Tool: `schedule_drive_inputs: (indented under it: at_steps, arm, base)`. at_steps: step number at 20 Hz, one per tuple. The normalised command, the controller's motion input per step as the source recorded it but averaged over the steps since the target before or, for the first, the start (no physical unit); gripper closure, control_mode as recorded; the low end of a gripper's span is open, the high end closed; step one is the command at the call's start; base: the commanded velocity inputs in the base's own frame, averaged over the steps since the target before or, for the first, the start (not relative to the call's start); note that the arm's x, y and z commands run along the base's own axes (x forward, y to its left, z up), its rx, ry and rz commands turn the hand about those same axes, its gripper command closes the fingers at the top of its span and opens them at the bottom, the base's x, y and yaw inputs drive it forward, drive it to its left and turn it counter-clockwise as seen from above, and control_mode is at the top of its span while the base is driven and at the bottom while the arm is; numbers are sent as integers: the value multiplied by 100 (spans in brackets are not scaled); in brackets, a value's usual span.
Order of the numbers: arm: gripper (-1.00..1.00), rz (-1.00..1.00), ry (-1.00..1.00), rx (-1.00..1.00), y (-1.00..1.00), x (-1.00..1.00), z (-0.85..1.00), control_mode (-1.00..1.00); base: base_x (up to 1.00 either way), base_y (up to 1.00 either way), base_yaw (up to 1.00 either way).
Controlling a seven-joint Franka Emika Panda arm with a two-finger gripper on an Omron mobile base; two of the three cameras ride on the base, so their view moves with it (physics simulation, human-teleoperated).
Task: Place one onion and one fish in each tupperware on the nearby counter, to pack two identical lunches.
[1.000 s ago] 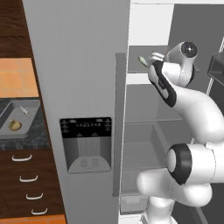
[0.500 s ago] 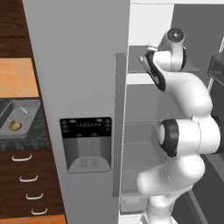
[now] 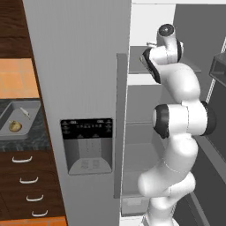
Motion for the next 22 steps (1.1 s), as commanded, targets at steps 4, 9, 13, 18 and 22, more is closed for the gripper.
schedule_drive_inputs:
  at_steps: [4, 9, 13, 18, 22]
  arm:
    - [-100, -11, 9, 0, -30, -7, -20, -100]
    - [-100, -13, 0, -4, -3, -9, -18, -100]
    - [-100, -13, 0, -3, -21, 10, -36, -100]
    - [-100, -9, 0, 0, -32, 43, -32, -100]
    - [-100, -7, 0, -1, -30, 40, -31, -100]
  base:
    - [0, 0, 0]
    - [0, 0, 0]
    - [0, 0, 0]
    - [0, 0, 0]
    - [0, 0, 0]
